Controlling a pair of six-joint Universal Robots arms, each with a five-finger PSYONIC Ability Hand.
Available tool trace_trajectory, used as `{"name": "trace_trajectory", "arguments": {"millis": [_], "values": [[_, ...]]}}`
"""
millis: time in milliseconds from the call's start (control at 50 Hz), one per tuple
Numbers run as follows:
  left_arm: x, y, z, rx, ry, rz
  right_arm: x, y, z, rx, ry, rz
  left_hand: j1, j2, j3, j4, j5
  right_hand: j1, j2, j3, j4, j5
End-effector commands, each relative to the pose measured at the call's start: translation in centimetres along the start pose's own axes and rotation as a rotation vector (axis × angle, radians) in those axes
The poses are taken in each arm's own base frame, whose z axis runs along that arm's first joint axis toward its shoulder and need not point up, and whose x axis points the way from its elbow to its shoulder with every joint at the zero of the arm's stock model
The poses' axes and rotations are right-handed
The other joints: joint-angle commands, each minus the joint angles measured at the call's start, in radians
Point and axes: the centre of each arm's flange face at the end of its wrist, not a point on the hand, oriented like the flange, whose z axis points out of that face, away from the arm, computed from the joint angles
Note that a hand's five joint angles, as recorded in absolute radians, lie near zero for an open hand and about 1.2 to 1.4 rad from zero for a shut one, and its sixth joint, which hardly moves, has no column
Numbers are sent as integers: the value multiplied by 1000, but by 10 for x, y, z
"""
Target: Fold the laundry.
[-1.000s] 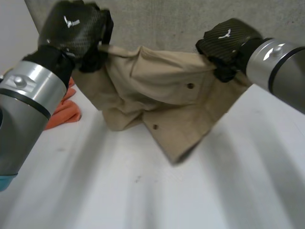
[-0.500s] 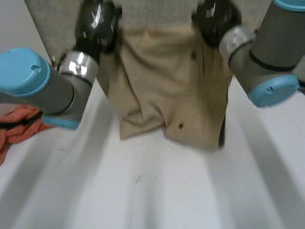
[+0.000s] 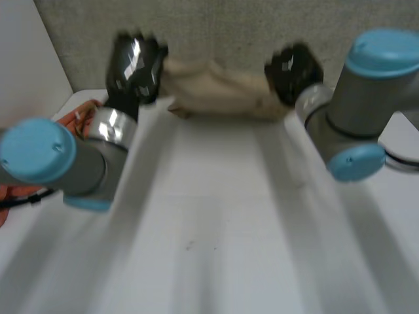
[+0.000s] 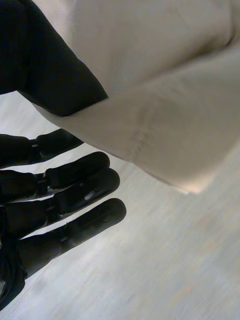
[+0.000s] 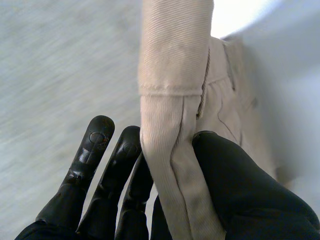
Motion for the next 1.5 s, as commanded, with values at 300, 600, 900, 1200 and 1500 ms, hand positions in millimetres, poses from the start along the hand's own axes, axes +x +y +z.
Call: {"name": "trace_trajectory", "arguments": {"millis": [300, 600, 900, 1200, 1500], "values": [[24, -5, -119, -734, 241, 74, -54, 57, -73, -334, -329, 30, 266, 197, 202, 195, 240, 409, 226, 214, 206, 228], [51, -34, -180, -884, 449, 50, -69, 74, -129, -418, -379, 134, 266, 197, 202, 195, 240, 409, 226, 214, 206, 228], [44, -57, -194, -952, 503, 28, -60, 76, -170, -437, -433, -32, 185, 116, 121, 114, 159, 409, 226, 214, 206, 228], [-5, -62, -112, -618, 181, 8, -68, 82, -180, -442, -453, -48, -920, -988, -984, -991, -945, 409, 226, 214, 206, 228], [-6, 55, -52, -624, 346, -108, -74, 86, -184, -439, -454, -47, -679, -748, -743, -750, -705, 409, 226, 214, 206, 228]]}}
